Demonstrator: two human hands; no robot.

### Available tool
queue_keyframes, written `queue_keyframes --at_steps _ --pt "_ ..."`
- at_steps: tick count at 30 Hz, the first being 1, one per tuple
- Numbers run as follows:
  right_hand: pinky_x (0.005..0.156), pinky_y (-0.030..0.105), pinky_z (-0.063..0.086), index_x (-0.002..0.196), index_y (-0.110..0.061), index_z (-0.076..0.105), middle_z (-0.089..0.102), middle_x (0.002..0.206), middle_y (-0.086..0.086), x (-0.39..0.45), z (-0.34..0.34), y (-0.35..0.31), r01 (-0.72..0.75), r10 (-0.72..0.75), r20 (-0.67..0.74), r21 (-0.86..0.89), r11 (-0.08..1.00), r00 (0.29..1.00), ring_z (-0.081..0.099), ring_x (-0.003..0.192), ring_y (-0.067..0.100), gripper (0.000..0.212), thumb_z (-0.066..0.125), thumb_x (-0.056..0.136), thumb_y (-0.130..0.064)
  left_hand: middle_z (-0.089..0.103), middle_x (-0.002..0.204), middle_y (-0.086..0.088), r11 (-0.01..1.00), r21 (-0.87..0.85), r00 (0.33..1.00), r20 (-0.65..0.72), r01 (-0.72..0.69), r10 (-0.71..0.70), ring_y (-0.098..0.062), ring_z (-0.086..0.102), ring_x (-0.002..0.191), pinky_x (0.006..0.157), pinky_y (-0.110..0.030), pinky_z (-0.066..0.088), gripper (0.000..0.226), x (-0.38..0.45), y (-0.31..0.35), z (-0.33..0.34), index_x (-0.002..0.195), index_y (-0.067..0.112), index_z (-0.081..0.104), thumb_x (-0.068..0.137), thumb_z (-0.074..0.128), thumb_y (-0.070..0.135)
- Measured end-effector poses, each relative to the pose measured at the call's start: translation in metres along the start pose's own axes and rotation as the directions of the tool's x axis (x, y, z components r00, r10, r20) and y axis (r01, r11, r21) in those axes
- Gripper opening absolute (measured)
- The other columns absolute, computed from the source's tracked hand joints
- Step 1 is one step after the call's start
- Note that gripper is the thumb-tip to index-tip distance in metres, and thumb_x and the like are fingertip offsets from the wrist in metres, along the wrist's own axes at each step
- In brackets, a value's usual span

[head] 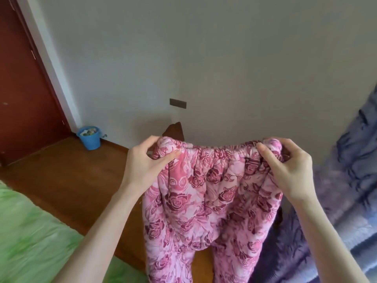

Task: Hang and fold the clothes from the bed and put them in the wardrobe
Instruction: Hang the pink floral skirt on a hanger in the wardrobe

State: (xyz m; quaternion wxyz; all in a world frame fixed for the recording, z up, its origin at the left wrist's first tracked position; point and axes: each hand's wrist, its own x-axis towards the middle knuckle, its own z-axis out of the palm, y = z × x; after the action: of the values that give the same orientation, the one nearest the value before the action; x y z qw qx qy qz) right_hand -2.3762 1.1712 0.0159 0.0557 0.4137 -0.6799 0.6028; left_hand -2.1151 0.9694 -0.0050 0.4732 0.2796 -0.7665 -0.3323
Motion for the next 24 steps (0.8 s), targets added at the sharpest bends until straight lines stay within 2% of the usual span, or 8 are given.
queue_keyframes --at_steps 3,7,12,16,19,24 --pt "0.071 0.017 0.057 0.101 -0.021 0.074 0.076 0.085 -0.016 0.035 0.023 0.037 0.001 -0.005 0.071 0.046 0.999 0.997 0.073 0.081 0.002 0.023 0.08 0.088 -0.039 0.076 0.102 0.017 1.0 0.02 0.998 -0.064 0.021 -0.019 0.003 0.071 0.096 0.079 -0.014 0.058 0.047 0.022 -0.017 0.021 0.116 0.019 0.075 0.079 0.081 0.048" --pt "0.073 0.009 0.052 0.1 -0.026 0.073 0.075 0.091 -0.025 0.099 0.052 0.074 0.002 -0.021 0.174 0.109 0.994 0.984 0.072 0.084 -0.002 0.022 0.079 0.085 -0.041 0.077 0.1 0.015 0.995 0.05 0.984 -0.156 0.089 -0.08 0.0 0.072 0.095 0.077 -0.016 0.059 0.039 0.066 -0.032 0.056 0.115 0.019 0.076 0.082 0.084 0.038" --pt "0.077 0.01 0.053 0.101 -0.03 0.074 0.077 0.093 -0.02 0.171 0.081 0.107 -0.011 -0.043 0.253 0.209 0.978 0.967 0.073 0.089 -0.001 0.019 0.082 0.084 -0.035 0.076 0.097 0.019 0.991 0.02 0.955 -0.273 0.13 -0.12 -0.001 0.073 0.095 0.073 -0.016 0.059 0.034 0.116 -0.041 0.088 0.113 0.022 0.076 0.083 0.087 0.031" --pt "0.075 0.013 0.057 0.109 -0.022 0.076 0.078 0.095 -0.013 0.211 0.111 0.119 -0.049 -0.044 0.317 0.28 0.959 0.947 0.074 0.089 0.0 0.034 0.083 0.081 -0.038 0.077 0.096 0.014 0.989 0.015 0.933 -0.333 0.147 -0.134 -0.005 0.074 0.092 0.075 -0.019 0.061 0.028 0.148 -0.052 0.095 0.108 0.024 0.077 0.083 0.087 0.029" --pt "0.076 0.016 0.059 0.106 -0.024 0.076 0.078 0.096 -0.015 0.236 0.139 0.123 -0.084 -0.046 0.35 0.346 0.934 0.936 0.075 0.09 0.003 0.034 0.084 0.078 -0.042 0.078 0.095 0.015 0.991 0.015 0.906 -0.406 0.134 -0.116 -0.005 0.075 0.091 0.076 -0.021 0.061 0.023 0.167 -0.057 0.093 0.102 0.03 0.077 0.082 0.087 0.029" --pt "0.074 0.016 0.057 0.101 -0.027 0.076 0.078 0.094 -0.013 0.267 0.189 0.117 -0.118 -0.069 0.378 0.45 0.885 0.923 0.075 0.09 0.004 0.033 0.082 0.075 -0.046 0.079 0.1 0.014 0.992 0.06 0.866 -0.496 0.112 -0.068 -0.009 0.075 0.097 0.081 -0.02 0.058 0.027 0.195 -0.069 0.075 0.107 0.032 0.076 0.083 0.088 0.028"
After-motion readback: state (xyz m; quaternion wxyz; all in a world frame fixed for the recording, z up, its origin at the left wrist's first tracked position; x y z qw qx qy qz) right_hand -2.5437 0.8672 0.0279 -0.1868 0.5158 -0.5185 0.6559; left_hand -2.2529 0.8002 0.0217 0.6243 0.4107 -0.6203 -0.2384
